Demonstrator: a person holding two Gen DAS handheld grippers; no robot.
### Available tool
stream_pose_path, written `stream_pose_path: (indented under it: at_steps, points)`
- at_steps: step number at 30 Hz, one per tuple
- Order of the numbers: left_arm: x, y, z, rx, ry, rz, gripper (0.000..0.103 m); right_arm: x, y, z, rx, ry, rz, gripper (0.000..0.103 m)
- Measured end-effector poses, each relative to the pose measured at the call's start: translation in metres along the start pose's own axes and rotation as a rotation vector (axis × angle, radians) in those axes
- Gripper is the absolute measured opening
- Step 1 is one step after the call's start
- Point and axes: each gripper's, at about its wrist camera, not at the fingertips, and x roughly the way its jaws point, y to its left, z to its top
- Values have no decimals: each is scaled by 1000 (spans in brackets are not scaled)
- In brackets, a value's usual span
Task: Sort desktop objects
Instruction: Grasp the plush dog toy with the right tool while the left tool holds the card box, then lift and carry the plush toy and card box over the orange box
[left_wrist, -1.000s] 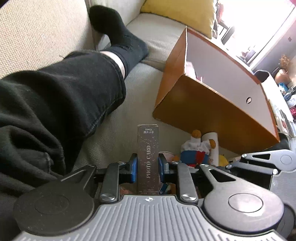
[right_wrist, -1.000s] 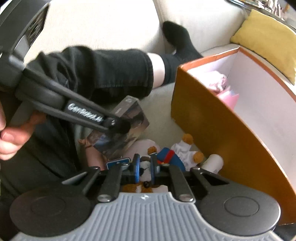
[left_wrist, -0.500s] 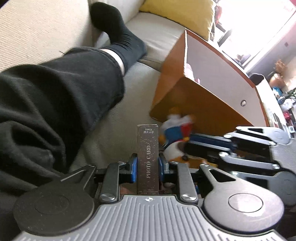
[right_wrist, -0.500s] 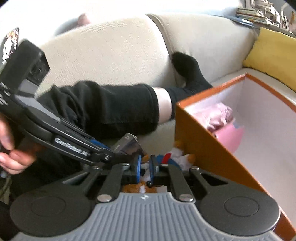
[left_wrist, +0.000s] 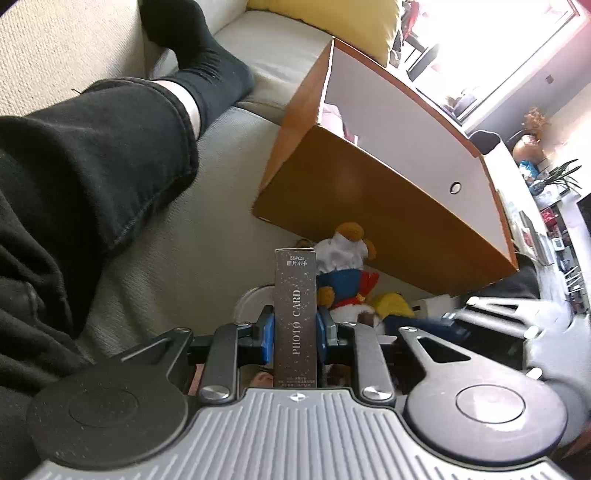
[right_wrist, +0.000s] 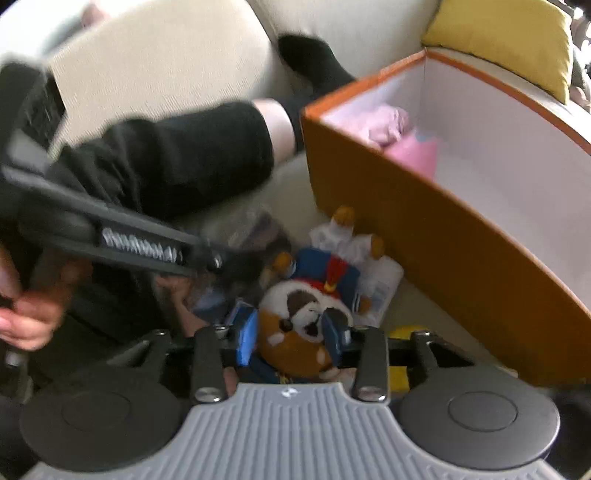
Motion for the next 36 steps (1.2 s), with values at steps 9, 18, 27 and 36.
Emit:
stream_pose_path:
  at_steps: [9, 18, 27, 36]
  points:
    - [-1, -5, -4, -3, -5, -66, 25, 0, -19, -3, 137, 6, -37, 50]
    - [17, -14, -2, -1, 20, -113, 25, 2, -73, -12, 461, 25, 52, 56]
    - [23, -18, -4, 8, 19, -79, 25, 16, -71, -8, 464, 25, 45, 53]
    - [-6, -33, -2, 84, -70, -11, 25, -8, -67, -4, 424, -33, 89, 48]
